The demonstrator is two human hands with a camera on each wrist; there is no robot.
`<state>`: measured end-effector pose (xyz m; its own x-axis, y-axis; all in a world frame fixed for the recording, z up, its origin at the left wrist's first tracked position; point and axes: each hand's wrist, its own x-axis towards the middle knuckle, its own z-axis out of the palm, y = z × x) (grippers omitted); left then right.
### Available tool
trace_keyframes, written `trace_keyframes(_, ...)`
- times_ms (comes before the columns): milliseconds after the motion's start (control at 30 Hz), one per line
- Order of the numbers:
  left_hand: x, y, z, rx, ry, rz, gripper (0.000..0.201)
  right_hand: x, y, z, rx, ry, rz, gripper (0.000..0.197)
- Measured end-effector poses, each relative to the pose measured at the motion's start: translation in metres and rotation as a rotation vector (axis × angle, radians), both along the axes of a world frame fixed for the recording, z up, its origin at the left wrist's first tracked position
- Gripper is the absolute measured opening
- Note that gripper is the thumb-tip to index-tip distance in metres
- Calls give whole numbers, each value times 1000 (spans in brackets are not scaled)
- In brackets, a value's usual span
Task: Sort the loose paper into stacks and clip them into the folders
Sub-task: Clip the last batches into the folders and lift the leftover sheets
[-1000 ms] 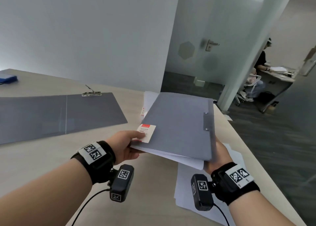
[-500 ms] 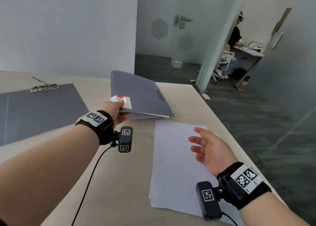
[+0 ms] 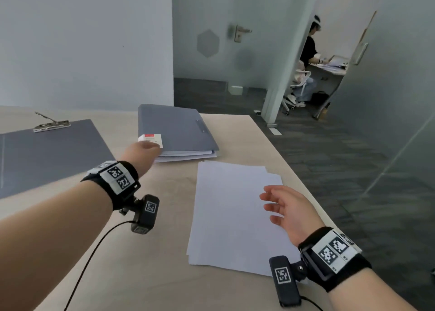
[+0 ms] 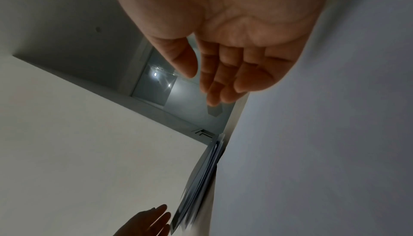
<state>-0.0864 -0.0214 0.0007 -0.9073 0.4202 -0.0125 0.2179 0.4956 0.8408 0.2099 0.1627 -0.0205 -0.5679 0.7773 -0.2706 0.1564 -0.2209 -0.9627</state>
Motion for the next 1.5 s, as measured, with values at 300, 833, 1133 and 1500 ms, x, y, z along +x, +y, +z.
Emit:
trace_keyframes(300, 111, 22, -28, -289, -218, -351, 60, 41, -4, 13, -23, -64, -47, 15)
trace_keyframes(833, 148, 22, -15, -119, -217, -314, 49, 44, -12, 9, -11, -103, 35, 10)
trace_keyframes(1133, 136, 20, -20, 174, -328, -148, 56, 41, -2, -12, -97, 26, -63, 30)
trace_keyframes(1500, 140, 2, -20, 276, -556, -292, 30, 40, -6, -12, 26, -45, 125, 25)
